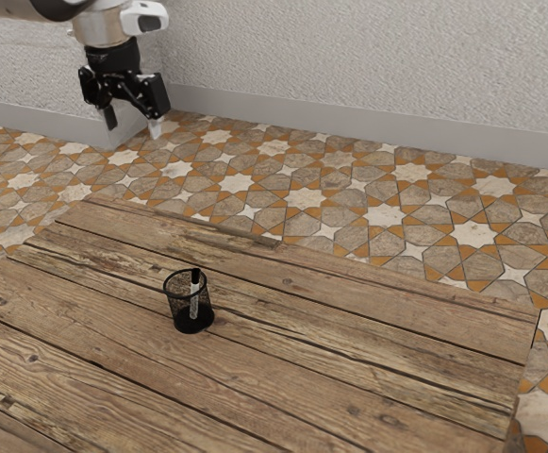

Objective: Take the marker out of the pen holder and place it to the left of the pen holder.

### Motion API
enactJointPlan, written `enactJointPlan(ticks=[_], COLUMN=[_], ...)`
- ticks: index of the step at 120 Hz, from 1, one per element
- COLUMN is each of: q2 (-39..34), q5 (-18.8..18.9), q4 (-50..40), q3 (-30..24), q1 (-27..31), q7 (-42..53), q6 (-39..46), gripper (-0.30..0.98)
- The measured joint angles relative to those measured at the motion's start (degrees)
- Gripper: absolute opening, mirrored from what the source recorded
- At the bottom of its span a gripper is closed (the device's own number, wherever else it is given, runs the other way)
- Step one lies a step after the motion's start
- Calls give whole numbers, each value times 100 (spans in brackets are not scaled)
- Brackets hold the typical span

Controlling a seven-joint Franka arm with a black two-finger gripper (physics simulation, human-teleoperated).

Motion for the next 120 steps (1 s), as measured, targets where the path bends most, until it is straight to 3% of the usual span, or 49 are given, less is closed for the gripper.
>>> enactJointPlan(ticks=[28, 55, 76, 88, 120], q2=[69, 1708, 2160, 2048, 1047], q5=[33, 403, 490, 604, 1344], q4=[85, 520, 504, -12, -2248], q3=[-10, -152, -203, -215, -202], q1=[-1, -277, -571, -800, -1029], q7=[50, 129, 527, 792, 1495], q6=[-78, 777, 1131, 1216, 1676], gripper=[69, 69, 69, 69, 69])
